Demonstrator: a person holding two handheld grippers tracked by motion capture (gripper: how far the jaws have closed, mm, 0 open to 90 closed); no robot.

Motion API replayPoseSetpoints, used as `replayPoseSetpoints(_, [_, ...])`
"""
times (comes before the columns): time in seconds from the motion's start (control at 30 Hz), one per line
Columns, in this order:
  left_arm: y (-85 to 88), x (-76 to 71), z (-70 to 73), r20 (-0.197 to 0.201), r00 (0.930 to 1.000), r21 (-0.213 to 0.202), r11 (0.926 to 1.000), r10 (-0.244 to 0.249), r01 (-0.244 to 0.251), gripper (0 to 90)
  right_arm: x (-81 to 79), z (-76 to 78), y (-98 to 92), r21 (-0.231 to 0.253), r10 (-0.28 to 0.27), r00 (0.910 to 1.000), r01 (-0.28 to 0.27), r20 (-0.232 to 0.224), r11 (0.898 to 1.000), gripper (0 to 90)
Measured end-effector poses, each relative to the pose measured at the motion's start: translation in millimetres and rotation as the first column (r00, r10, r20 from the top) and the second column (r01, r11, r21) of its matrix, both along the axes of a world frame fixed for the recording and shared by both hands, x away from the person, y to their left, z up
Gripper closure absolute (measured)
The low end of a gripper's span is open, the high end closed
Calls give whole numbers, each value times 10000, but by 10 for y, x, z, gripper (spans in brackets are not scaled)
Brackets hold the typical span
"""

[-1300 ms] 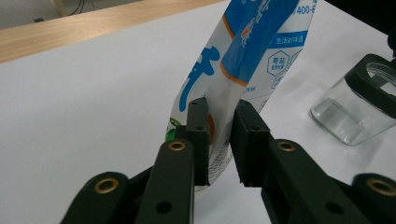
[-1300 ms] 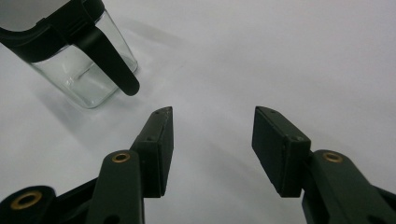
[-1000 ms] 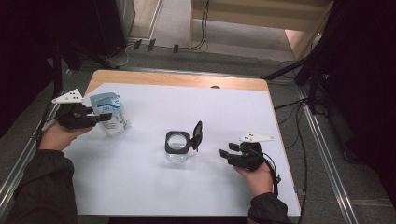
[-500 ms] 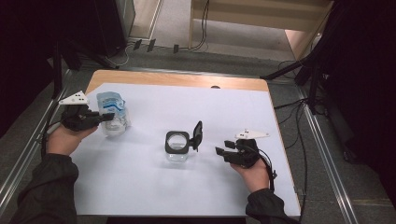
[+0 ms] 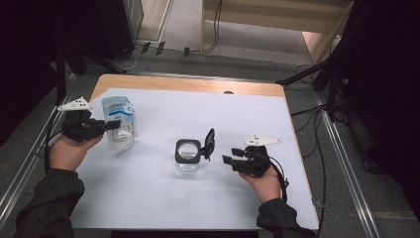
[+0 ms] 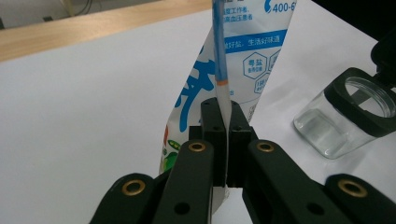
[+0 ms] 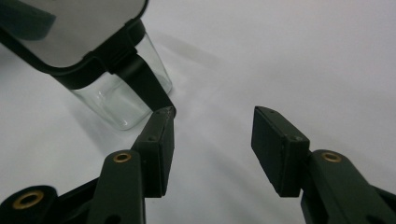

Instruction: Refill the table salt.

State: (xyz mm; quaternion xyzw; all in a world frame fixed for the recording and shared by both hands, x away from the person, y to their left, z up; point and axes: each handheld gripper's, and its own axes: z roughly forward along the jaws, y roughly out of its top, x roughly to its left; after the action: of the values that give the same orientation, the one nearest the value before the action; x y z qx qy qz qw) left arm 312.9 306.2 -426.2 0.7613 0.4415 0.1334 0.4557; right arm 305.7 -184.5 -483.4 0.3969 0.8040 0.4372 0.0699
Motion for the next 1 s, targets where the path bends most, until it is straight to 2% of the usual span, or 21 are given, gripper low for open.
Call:
replayPoseSetpoints(0.2, [-123,-51,146,180,9996,-71,9997,-229,230,900,-155,90,31,299,105,9999,-109,131,9995,535])
replayPoseSetpoints(0.27, [-169,-58,176,98,9993,-136,9993,-358,359,900,-216,105,46,325,246,9994,-254,249,9991,537])
replayPoseSetpoints(0.53, [-299,-28,214,-80,9965,-382,9959,-829,826,900,-440,159,110,498,779,9958,-802,472,9955,558])
replayPoseSetpoints(0.6, [-315,-19,225,-144,9958,-471,9948,-908,901,900,-493,169,148,551,960,9939,-989,542,9936,568])
replayPoseSetpoints(0.67, [-329,-10,236,-120,9956,-505,9944,-935,927,900,-555,188,204,383,1108,9915,-1136,682,9928,566])
replayPoseSetpoints(0.7, [-336,-9,242,-142,9952,-574,9938,-965,956,900,-581,200,229,480,1156,9908,-1192,705,9917,567])
replayPoseSetpoints(0.83, [-362,-17,257,-93,9946,-543,9932,-1038,1032,900,-665,244,320,609,1399,9878,-1441,686,9877,603])
replayPoseSetpoints(0.9, [-384,-27,266,-81,9943,-268,9940,-1065,1062,900,-727,261,412,655,1750,9819,-1798,730,9815,606])
replayPoseSetpoints(1.0, [-409,-40,269,-203,9945,-202,9945,-1028,1024,900,-769,267,507,680,2012,9768,-2061,731,9762,606])
